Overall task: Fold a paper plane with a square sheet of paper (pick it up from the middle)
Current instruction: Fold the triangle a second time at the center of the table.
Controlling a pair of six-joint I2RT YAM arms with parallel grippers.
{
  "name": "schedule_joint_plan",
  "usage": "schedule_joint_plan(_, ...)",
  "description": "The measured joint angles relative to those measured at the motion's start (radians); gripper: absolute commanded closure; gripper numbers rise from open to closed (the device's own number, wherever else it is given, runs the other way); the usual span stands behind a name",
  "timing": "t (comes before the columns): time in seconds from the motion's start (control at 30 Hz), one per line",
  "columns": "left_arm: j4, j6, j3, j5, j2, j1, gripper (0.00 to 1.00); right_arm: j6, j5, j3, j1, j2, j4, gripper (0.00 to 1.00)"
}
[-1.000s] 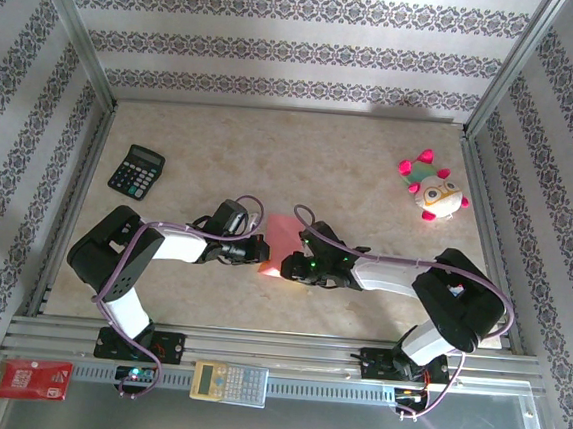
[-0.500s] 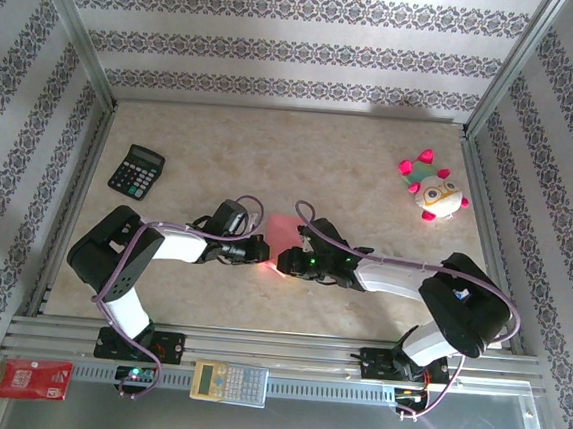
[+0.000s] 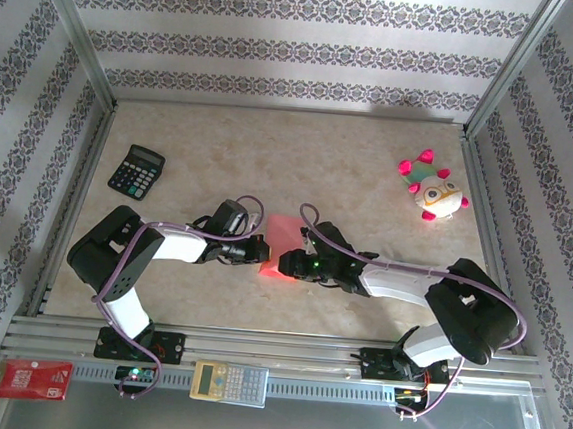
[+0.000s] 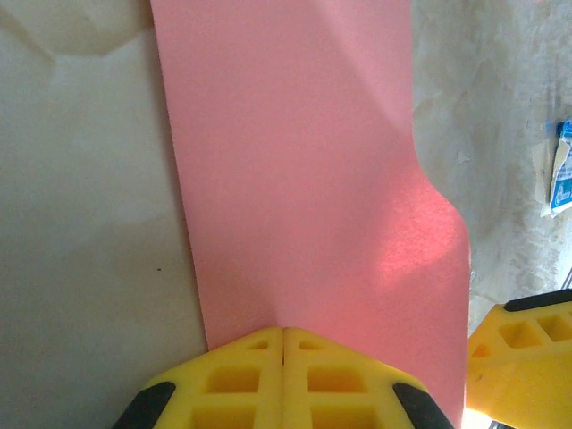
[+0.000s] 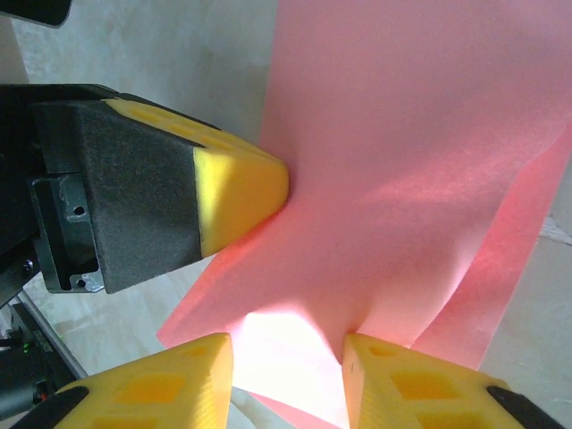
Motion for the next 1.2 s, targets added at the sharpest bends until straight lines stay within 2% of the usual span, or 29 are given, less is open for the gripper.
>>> schedule_joint_plan(0.87, -0.011, 0.016, 0.006, 0.003, 0.001, 0.0, 0.97, -0.069, -0.029, 0.066, -0.127, 0.117, 0.06, 0.55)
schedule_joint_plan(0.93, -0.014, 0.016, 0.008, 0.003, 0.002, 0.0, 0.97, -0.074, -0.038, 0.075, -0.138, 0.126, 0.06, 0.57)
schedule_joint_plan(1.2, -0.024, 0.019, 0.013, 0.003, 0.002, 0.0, 0.96, 0.001, -0.058, 0.117, -0.173, 0.184, 0.051, 0.82)
